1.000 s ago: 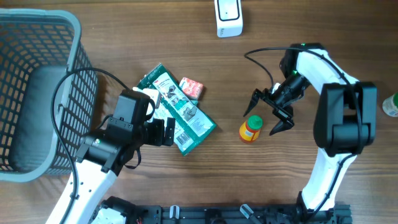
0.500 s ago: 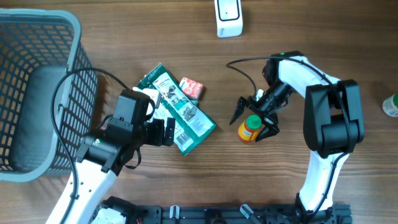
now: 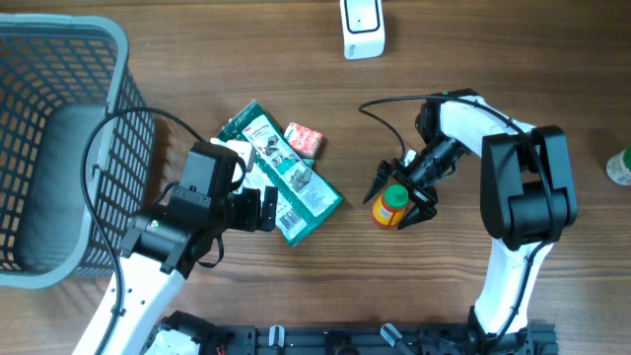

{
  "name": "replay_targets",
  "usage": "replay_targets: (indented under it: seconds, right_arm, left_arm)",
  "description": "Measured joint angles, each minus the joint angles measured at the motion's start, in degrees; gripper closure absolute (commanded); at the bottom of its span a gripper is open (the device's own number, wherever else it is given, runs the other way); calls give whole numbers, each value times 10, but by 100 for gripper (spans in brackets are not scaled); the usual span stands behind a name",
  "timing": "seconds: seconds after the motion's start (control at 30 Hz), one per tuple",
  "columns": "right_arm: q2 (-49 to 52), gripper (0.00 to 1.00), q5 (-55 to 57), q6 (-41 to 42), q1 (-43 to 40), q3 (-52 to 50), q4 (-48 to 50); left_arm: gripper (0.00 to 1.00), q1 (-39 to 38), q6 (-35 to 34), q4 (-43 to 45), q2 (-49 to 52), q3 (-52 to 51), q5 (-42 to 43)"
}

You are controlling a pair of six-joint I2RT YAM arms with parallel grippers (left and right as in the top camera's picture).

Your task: Scan the item barcode

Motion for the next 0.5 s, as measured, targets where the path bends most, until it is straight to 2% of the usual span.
replay_targets:
  seconds: [0.23,0.5]
  right_arm:
    - [0,0,-3,41,0,-9,-3]
    - [0,14,-3,117,0,-10,5]
  left_arm:
    - [0,0,0,0,0,0,0]
    - [0,0,0,0,0,0,0]
